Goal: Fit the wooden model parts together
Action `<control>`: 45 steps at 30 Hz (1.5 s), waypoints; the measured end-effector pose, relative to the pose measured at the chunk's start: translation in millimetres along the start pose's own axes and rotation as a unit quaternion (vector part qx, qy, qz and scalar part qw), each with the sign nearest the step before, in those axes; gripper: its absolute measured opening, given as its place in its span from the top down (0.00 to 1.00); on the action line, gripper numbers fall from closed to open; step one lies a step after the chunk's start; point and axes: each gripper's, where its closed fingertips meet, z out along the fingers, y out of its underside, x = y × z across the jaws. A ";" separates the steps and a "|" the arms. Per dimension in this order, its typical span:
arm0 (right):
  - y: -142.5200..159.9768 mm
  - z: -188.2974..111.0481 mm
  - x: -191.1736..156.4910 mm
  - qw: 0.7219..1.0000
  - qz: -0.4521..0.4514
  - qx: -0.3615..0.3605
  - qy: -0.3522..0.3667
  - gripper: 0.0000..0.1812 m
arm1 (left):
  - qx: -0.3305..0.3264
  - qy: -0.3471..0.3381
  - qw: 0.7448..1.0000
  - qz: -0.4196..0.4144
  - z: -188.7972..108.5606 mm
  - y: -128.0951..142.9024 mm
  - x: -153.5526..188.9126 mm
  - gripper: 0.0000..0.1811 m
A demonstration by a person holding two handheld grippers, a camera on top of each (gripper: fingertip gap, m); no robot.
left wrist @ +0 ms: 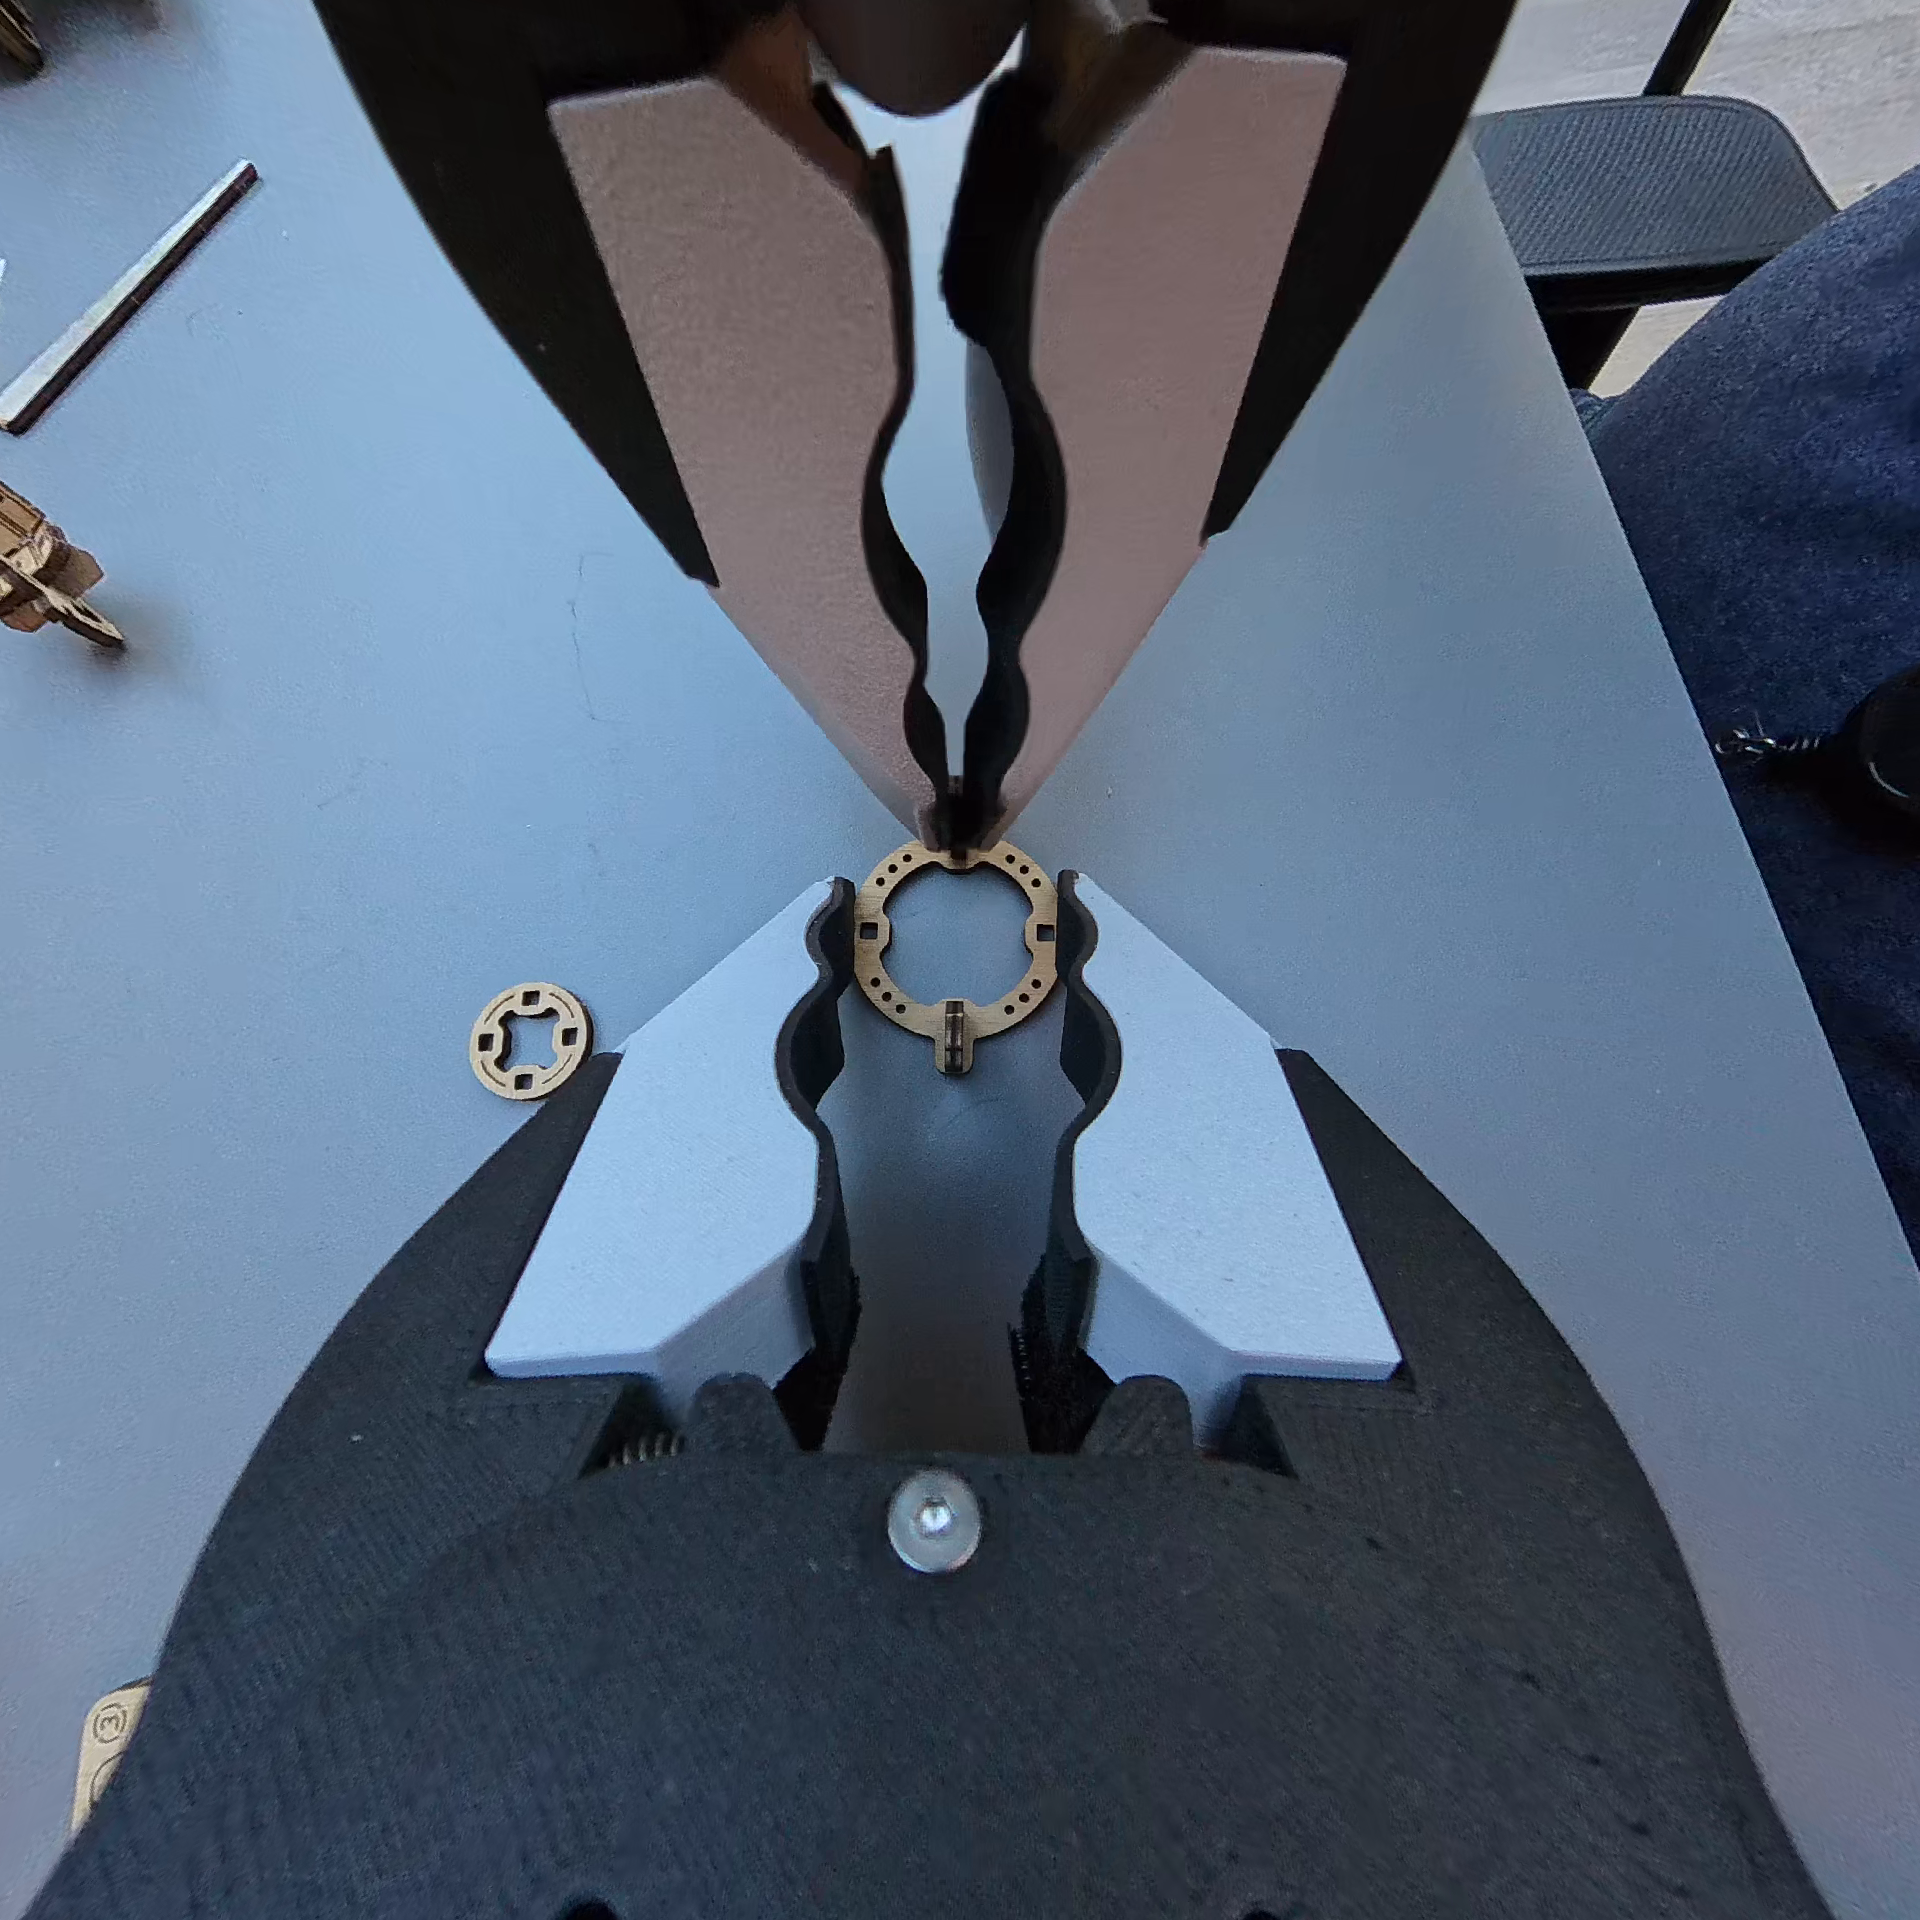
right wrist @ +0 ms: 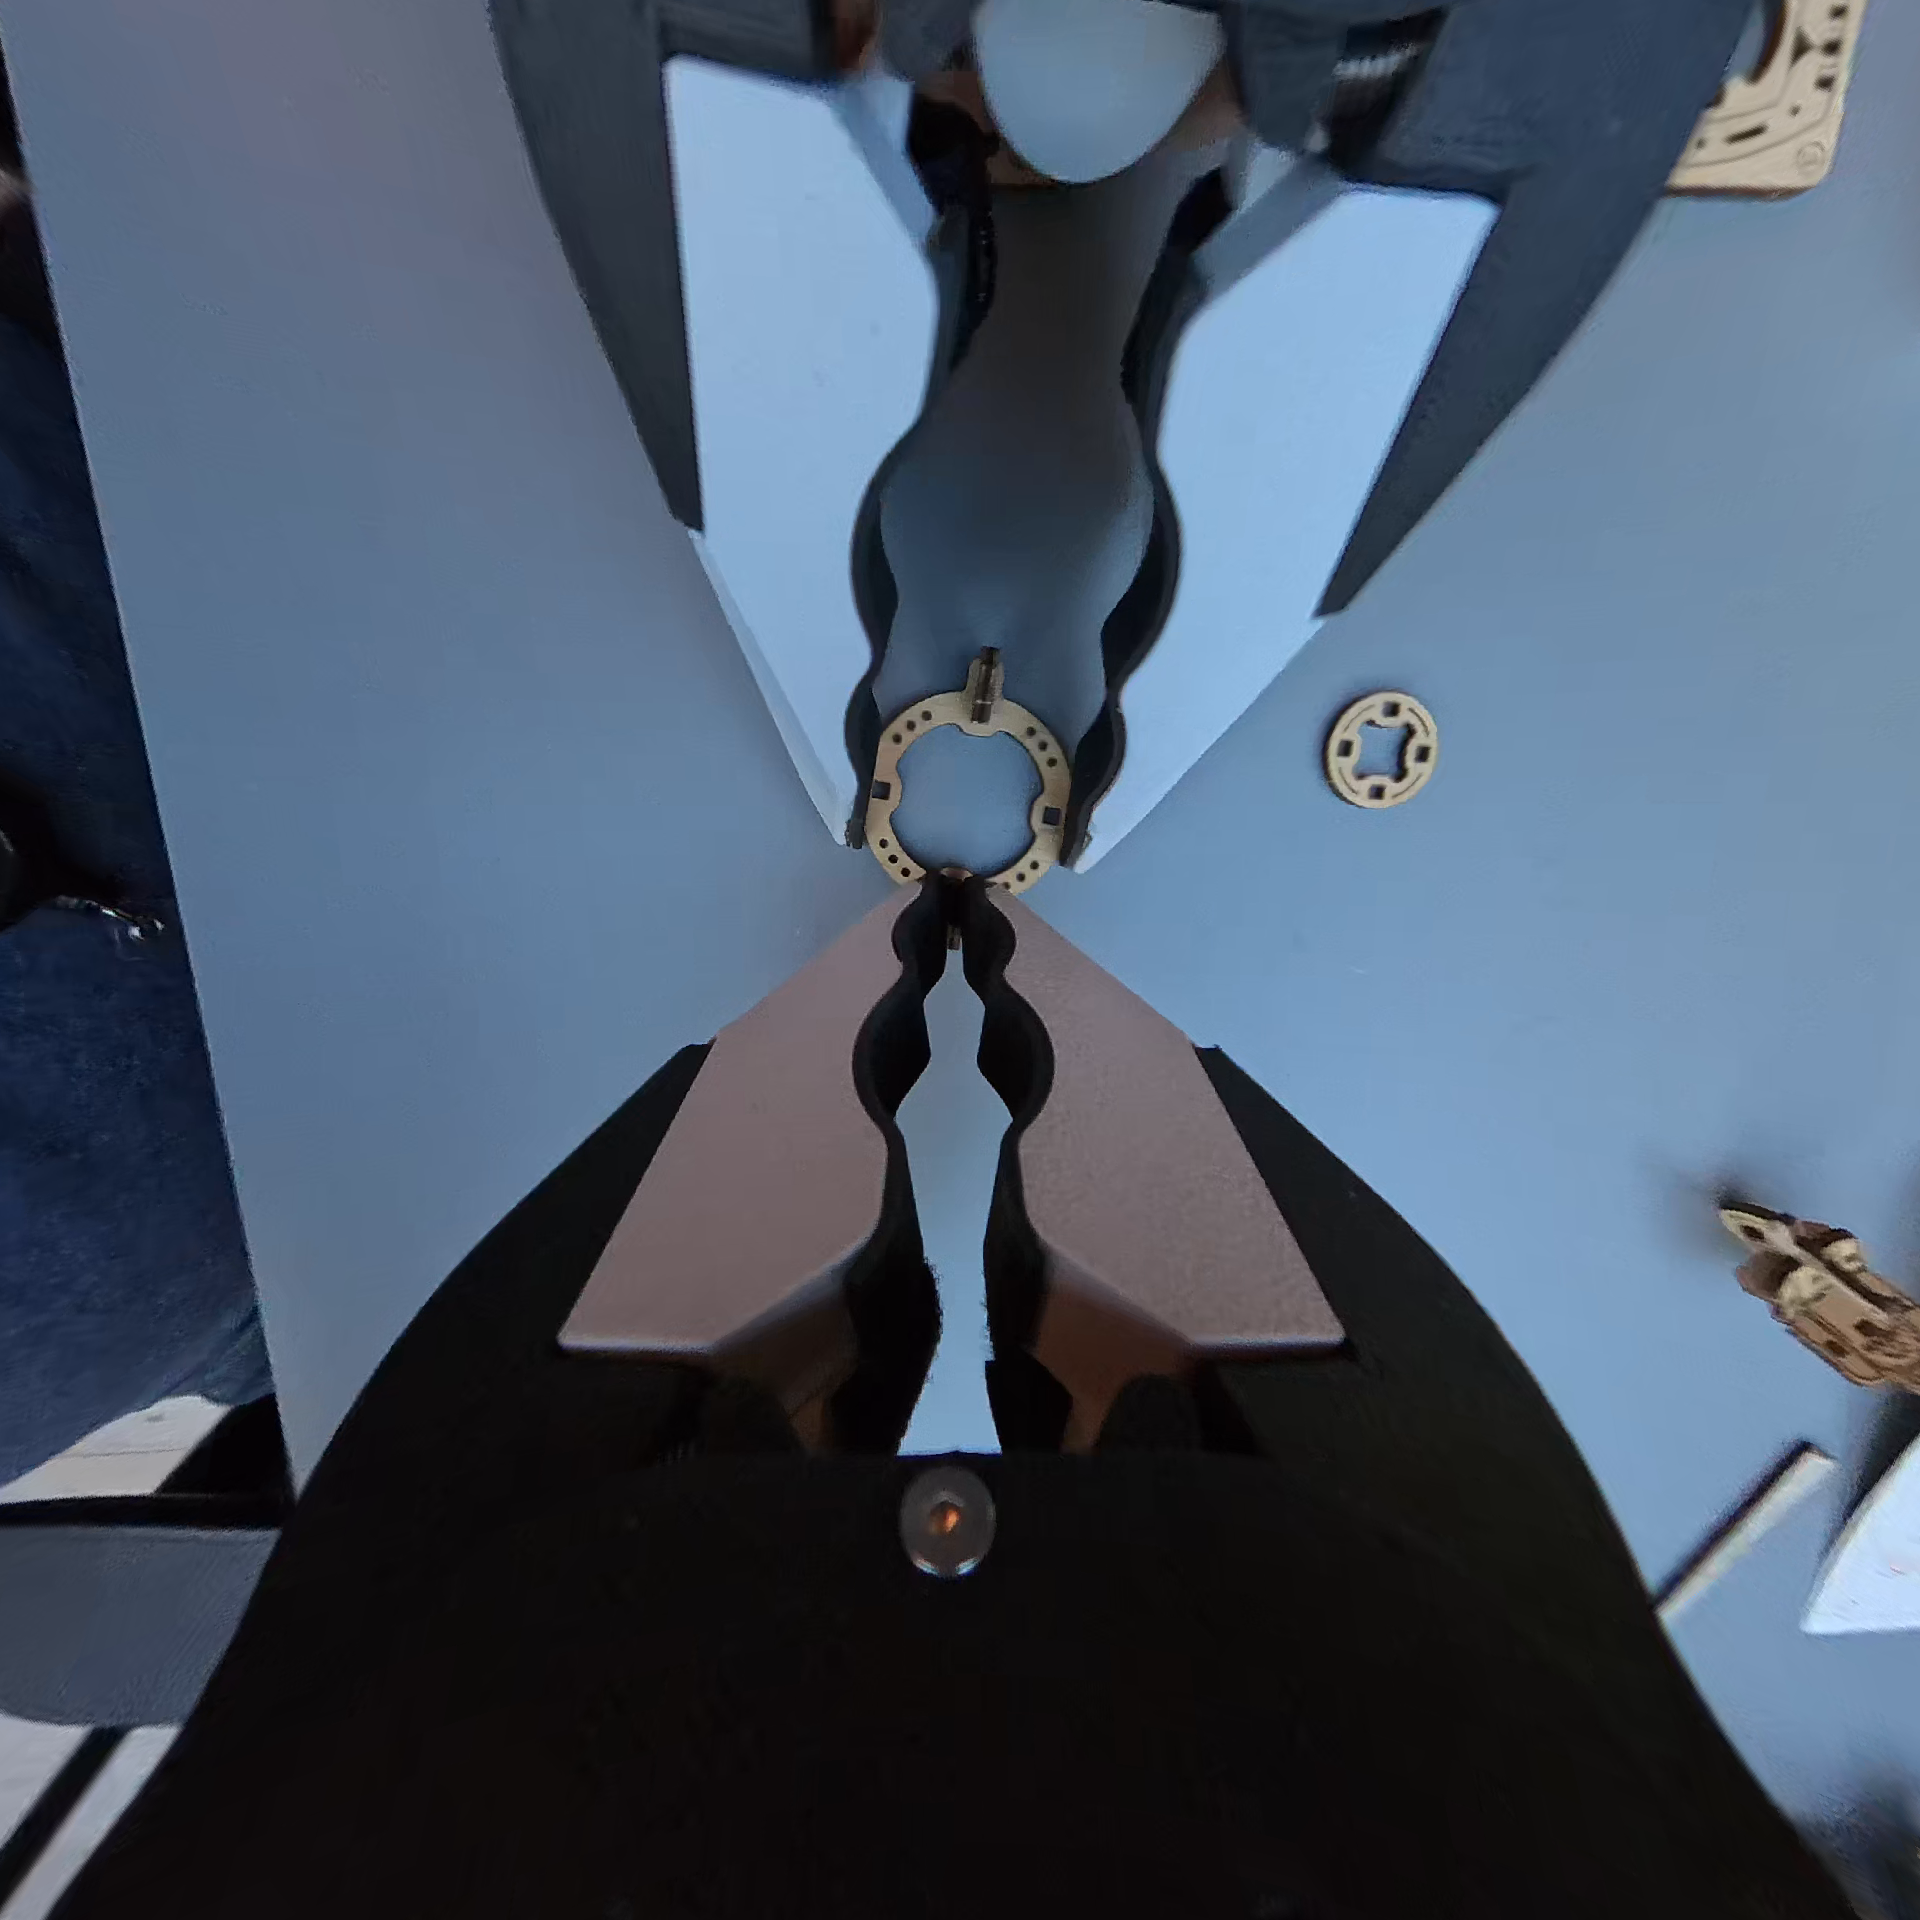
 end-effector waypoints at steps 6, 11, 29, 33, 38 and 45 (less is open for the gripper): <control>-0.7 -0.7 1.2 1.000 0.000 -0.011 -0.015 1.00 | 0.000 -0.003 1.000 0.003 0.0 -0.1 0.0 0.79; -1.1 -3.2 0.7 1.000 -0.003 -0.006 -0.005 0.95 | 0.000 -0.006 1.000 0.006 -0.2 -0.1 -0.1 0.79; -1.8 -2.7 1.1 0.997 0.048 0.048 -0.022 1.00 | 0.001 -0.005 1.000 0.002 0.3 -0.4 -0.6 0.79; -0.7 -2.6 1.0 0.998 0.037 0.042 -0.014 1.00 | 0.000 -0.005 1.000 0.003 0.5 -0.4 -0.5 0.79; -0.1 -2.0 -0.2 0.999 0.018 0.042 -0.003 0.99 | 0.003 -0.002 1.000 0.000 0.7 -0.6 -0.5 0.79; 0.3 -1.4 -0.1 0.999 -0.002 0.031 0.015 0.99 | 0.004 -0.003 1.000 -0.002 1.7 -1.2 -0.5 0.80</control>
